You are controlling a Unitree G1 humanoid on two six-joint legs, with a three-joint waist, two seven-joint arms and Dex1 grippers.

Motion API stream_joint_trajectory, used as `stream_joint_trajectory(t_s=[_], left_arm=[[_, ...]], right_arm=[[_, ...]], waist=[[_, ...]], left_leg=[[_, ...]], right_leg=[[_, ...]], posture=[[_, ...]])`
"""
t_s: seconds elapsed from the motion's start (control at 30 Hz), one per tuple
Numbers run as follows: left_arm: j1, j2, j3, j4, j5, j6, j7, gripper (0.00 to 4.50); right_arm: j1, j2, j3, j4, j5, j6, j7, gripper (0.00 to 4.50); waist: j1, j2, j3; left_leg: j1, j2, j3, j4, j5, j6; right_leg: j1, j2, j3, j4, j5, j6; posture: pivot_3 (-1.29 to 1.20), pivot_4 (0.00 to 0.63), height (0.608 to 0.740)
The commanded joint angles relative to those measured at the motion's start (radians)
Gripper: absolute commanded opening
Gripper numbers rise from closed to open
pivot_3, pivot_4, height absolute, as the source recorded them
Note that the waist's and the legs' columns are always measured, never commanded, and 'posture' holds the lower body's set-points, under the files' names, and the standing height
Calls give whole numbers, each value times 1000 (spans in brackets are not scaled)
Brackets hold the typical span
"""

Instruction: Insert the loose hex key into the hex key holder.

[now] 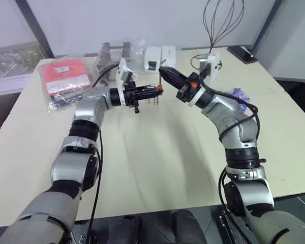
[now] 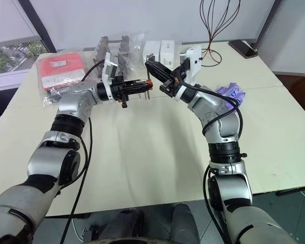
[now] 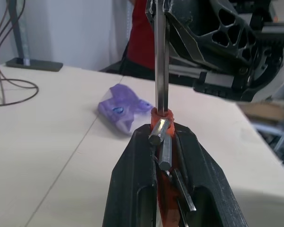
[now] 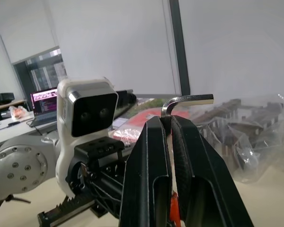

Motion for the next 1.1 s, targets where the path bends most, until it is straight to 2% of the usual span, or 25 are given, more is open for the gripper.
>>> stream_joint_trajectory(t_s=[0.03,0.33,0.37,0.43,0.57,0.6,0.63,0.77,0.87,0.97,1.1], left_arm=[[-72,11,29,-64,-28,-53,-20,0],[-87,9,47,-49,-43,-50,-4,0],[-85,10,45,-50,-41,-51,-6,0],[-80,11,41,-53,-40,-53,-8,0],[-67,12,35,-54,-37,-54,-11,0],[-62,13,32,-55,-35,-54,-12,0],[-56,14,29,-57,-33,-53,-14,0],[-33,19,23,-49,-23,-55,-15,0],[-22,19,18,-45,-17,-56,-8,0],[-5,17,10,-41,-7,-59,-2,0],[33,22,-1,-71,-18,7,-8,0]], right_arm=[[5,-22,-8,26,-18,23,-7,42],[28,-24,-16,7,-11,40,-14,42],[29,-23,-19,7,-10,40,-19,718],[27,-20,-27,9,-8,37,-28,1468],[19,-17,-38,19,-16,22,-49,3466],[18,-18,-39,19,-18,21,-50,4102],[18,-19,-41,16,-20,20,-53,4440],[13,-27,-59,6,-10,31,-64,4440],[31,-50,-51,-38,27,79,-21,4440],[115,-139,-6,-180,132,229,115,4440],[216,-272,27,-330,199,347,212,4440]], waist=[[1,0,0],[0,0,0],[0,-1,0],[1,0,0],[0,0,1],[0,0,1],[0,0,1],[-1,0,1],[1,0,1],[7,0,1],[13,0,1]], left_leg=[[0,0,0,0,0,0],[0,0,0,0,0,0],[0,0,0,0,0,0],[0,0,0,0,0,0],[0,0,0,0,0,0],[0,0,0,0,0,0],[0,0,0,0,0,0],[0,0,0,0,0,0],[0,0,0,0,0,0],[0,0,0,0,0,0],[-1,0,0,1,-1,1]], right_leg=[[0,0,0,0,0,0],[0,0,0,0,0,0],[0,0,0,0,0,0],[0,0,0,0,0,0],[0,0,0,0,0,0],[0,0,0,0,0,0],[0,0,0,0,0,0],[0,0,0,0,0,0],[0,0,0,0,0,0],[0,0,0,0,0,0],[0,0,0,-1,0,0]], posture=[[0,150,740],[0,150,740],[0,150,740],[0,150,740],[0,150,740],[0,150,740],[0,150,740],[0,150,740],[0,150,740],[0,150,740],[0,150,740]])
